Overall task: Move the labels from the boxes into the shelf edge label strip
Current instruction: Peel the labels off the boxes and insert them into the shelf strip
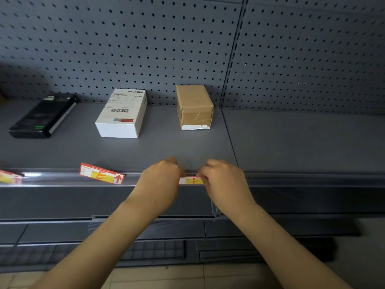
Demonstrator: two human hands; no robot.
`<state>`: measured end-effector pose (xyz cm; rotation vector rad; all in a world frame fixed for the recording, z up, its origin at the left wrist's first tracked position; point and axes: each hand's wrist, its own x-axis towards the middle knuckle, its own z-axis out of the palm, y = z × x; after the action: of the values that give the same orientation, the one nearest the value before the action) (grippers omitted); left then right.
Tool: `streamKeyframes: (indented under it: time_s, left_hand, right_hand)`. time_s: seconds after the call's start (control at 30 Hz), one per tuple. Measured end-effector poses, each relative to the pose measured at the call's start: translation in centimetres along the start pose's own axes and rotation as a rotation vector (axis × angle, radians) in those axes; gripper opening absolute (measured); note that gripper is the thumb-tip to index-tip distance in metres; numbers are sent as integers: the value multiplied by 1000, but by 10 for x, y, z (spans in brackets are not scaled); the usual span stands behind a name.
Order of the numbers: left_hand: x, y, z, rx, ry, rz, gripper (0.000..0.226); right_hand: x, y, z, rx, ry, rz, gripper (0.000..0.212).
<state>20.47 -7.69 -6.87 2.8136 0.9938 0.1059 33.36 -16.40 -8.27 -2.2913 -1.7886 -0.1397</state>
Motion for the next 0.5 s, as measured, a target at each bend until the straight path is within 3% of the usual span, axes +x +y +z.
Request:
streamKeyframes:
  time_s: [0.37, 0.5]
  left_hand:
    - [-4, 0, 6, 14, 0, 4, 33]
    - [-2, 4, 5, 139, 18, 41, 33]
  right_hand:
    - [-2, -3, 1, -45, -1, -24, 27]
    - [2, -6, -4, -22, 3, -32, 26]
